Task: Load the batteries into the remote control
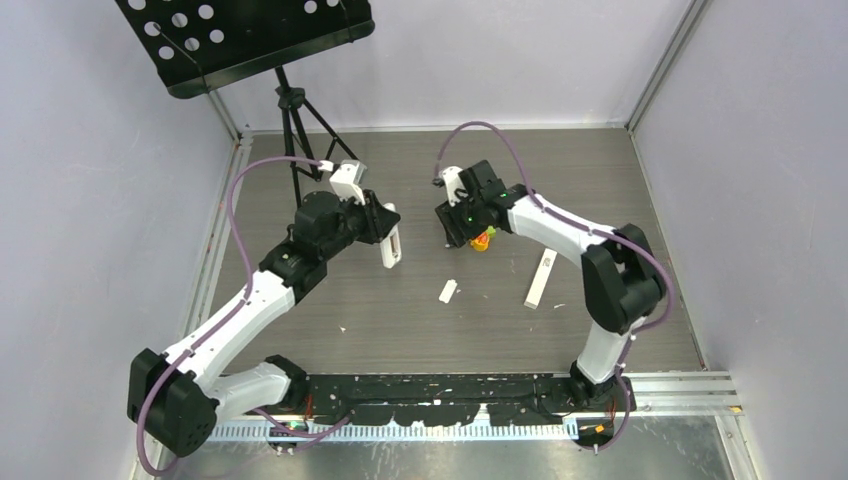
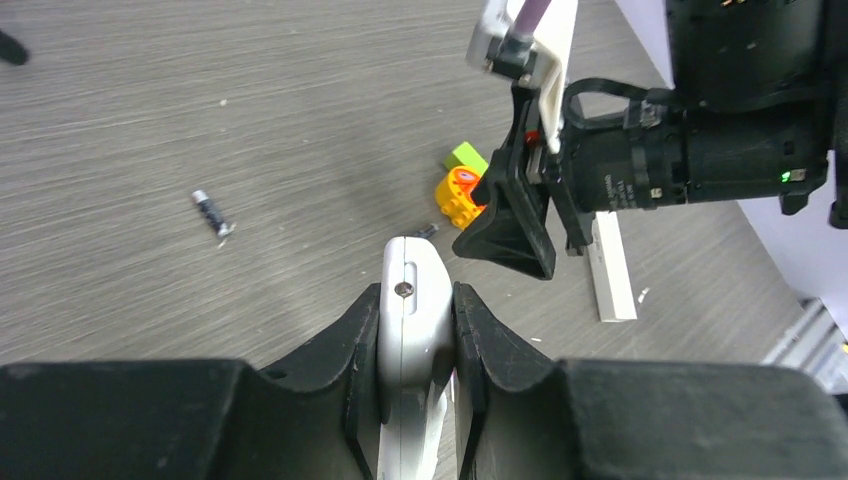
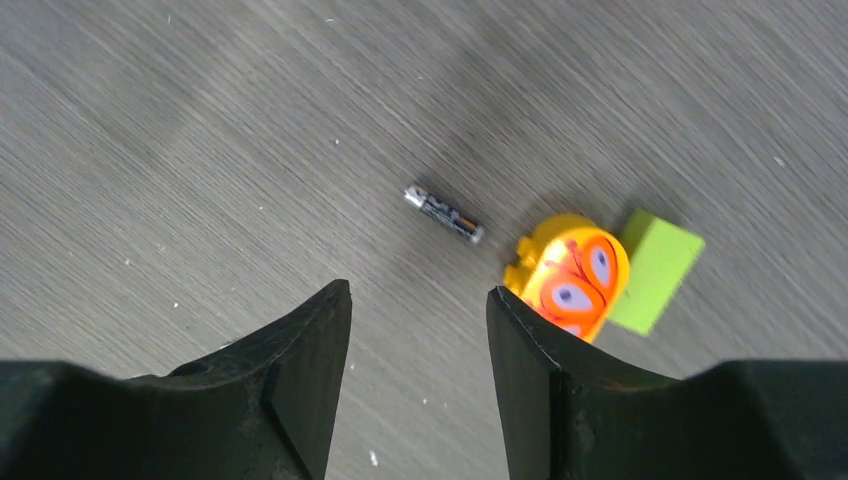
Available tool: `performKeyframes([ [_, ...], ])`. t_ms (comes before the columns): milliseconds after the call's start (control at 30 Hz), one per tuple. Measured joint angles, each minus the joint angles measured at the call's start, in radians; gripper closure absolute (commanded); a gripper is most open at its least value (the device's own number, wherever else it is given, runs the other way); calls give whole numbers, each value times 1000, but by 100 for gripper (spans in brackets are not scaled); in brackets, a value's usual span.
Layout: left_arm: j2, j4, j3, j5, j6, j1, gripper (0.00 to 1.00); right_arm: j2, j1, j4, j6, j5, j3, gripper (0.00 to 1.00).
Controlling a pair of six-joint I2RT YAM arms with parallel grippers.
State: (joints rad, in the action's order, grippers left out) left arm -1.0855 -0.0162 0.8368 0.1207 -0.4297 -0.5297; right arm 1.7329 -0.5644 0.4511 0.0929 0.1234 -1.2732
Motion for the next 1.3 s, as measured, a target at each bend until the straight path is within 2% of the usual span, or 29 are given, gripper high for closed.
performKeyframes([
  [200, 18, -51, 0, -68, 1, 10, 100, 116, -5, 0, 145, 64, -40, 44],
  [500, 18, -106, 0, -77, -16, 41, 100, 223, -5, -19, 289, 54, -71, 48],
  [600, 18, -113, 0, -76, -20, 47, 100, 251, -5, -22, 322, 51, -83, 54],
  [767, 18, -117, 0, -73, -32, 56, 100, 278, -5, -28, 349, 55, -113, 73],
  [900, 18, -117, 0, -67, -34, 63, 100, 281, -5, -28, 350, 53, -116, 91],
  [1033, 15, -116, 0, -53, -42, 66, 100, 281, -5, -28, 333, 40, -119, 99],
  [1167, 5, -110, 0, -21, -68, 67, 100, 266, -5, -47, 245, 21, -107, 100],
  [1300, -18, -90, 0, 23, -113, 67, 100, 129, -6, -122, 84, 9, -2, 100],
])
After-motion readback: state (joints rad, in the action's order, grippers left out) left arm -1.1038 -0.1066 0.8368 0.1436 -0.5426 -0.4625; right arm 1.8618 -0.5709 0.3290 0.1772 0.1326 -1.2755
